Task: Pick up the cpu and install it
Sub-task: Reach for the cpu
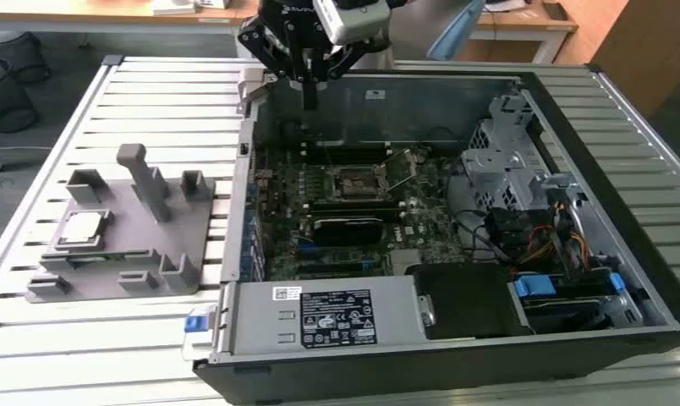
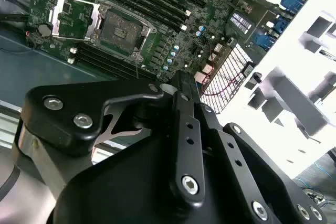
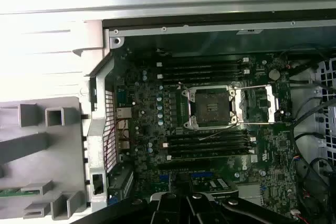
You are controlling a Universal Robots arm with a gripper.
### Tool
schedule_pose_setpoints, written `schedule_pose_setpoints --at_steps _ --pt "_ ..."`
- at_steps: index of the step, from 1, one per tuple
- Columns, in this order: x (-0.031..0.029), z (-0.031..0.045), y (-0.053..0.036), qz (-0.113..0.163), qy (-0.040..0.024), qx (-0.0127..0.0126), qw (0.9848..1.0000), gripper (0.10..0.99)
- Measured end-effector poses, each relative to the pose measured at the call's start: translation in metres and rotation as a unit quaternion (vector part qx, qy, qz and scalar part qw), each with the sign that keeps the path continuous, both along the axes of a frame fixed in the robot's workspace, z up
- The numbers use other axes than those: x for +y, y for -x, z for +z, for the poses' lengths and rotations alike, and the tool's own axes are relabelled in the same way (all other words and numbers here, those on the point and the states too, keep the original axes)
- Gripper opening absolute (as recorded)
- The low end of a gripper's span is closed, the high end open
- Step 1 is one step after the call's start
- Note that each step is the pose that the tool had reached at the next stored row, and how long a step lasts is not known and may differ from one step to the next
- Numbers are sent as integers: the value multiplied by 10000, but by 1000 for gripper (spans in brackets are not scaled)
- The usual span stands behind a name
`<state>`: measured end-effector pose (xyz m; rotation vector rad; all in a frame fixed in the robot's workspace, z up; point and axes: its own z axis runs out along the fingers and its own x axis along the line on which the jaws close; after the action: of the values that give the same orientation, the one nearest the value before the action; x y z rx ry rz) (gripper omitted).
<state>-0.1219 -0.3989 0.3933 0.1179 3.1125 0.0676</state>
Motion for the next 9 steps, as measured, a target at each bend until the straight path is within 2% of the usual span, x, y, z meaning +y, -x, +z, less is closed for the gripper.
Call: schedule_pose_setpoints --at_steps 9 --pt "0 0 29 0 0 0 10000 106"
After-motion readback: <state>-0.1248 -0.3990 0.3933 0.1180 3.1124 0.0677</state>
